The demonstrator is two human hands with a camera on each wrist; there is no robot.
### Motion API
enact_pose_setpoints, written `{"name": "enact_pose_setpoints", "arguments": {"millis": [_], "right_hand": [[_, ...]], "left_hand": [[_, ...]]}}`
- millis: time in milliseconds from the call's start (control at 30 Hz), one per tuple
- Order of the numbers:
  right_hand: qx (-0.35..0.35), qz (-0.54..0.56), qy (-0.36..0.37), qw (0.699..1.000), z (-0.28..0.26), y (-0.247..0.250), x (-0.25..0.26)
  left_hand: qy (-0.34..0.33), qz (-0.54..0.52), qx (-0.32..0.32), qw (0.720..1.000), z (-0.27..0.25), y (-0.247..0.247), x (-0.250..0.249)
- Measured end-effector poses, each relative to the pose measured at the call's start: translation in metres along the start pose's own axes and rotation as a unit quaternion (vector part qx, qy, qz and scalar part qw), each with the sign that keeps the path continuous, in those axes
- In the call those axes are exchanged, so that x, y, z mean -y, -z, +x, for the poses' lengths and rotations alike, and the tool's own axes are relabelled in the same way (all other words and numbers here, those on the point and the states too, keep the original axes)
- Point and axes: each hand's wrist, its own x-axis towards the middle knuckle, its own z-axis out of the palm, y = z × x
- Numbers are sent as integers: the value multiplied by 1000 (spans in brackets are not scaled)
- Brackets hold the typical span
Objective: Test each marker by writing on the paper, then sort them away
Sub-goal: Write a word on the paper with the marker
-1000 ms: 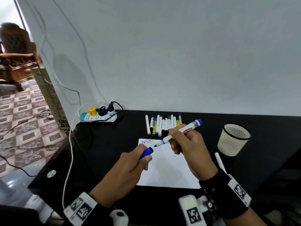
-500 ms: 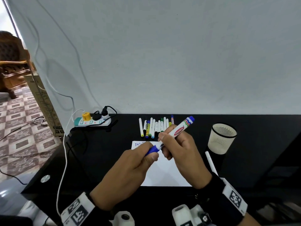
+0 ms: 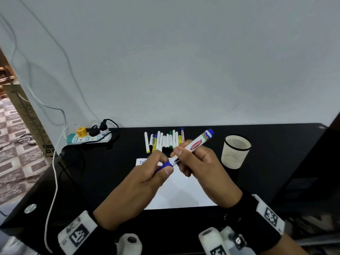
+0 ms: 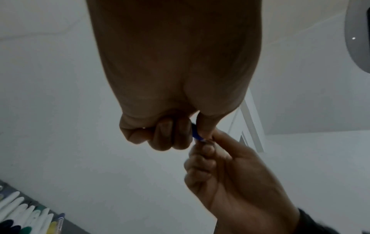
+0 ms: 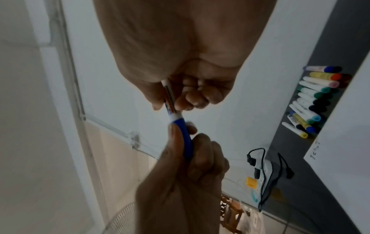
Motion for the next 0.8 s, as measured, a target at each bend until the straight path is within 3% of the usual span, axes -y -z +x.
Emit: {"name": "enact_pose_setpoints", "arguments": {"millis": [200,300,400,467,633,700,800], "right_hand": [[-90,115,-13,989,-1,46,1],[-127,120,-16,984,-5,66,0],[-158,-28,-2,987,-8,88,-9],[-140,-140,3,980,-10,103,-12],[-66,-226,3,972,-12,118,-9],[-99,-281,12,954,-5,133,-10],[-170,-336,21,926,12,165,-10]], "left_hand": [[-23,-103,-30,994,41,12,2],[-21,-135,-39,990,64,2,-6],[-20,-146,-55,987,83,-10,-16],[-25,-156,-48,986,92,-22,-25],[-27,-194,-31,980,104,-55,-32],[-4,-155,-44,987,104,-63,-12],[57,87,-23,994,89,-61,45]]}}
